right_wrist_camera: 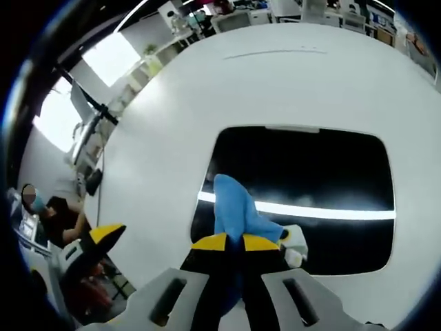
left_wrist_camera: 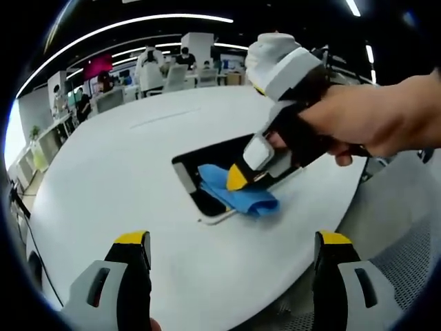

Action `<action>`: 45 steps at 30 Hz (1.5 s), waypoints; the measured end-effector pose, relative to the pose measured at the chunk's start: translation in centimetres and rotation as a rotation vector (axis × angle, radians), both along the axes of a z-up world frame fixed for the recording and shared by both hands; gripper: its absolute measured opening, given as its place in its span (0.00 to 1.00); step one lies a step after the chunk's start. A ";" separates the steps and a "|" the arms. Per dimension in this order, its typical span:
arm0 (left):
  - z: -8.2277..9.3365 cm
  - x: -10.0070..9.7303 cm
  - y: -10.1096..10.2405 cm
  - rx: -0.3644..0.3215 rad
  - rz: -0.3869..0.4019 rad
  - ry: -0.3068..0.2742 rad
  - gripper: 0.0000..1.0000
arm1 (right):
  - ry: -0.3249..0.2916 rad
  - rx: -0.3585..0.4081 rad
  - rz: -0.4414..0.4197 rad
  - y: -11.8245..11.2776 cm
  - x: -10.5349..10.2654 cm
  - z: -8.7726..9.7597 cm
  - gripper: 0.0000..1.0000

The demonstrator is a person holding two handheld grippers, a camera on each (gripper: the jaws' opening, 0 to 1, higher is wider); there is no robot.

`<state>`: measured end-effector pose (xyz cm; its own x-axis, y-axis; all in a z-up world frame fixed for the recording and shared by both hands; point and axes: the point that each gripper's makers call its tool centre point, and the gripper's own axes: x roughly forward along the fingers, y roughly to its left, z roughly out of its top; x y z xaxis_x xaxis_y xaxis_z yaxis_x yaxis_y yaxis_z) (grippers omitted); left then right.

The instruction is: Wipe the mirror surface with the cleaning cloth until all visible marks leave the cleaned area.

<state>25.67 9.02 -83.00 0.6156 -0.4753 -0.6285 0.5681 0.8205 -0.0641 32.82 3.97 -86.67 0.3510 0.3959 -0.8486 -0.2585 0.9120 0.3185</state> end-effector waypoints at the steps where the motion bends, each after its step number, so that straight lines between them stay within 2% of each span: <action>1: 0.0 0.0 0.0 -0.002 0.003 0.000 0.99 | 0.001 0.001 0.001 0.1 0.0 0.0 0.01; 16: -0.1 0.1 0.2 0.004 0.011 -0.001 0.98 | 0.001 0.018 0.024 2.9 0.2 -0.1 0.01; 45: -0.4 0.0 0.3 0.008 0.009 0.011 0.99 | -0.005 0.047 0.032 3.1 0.9 0.0 0.02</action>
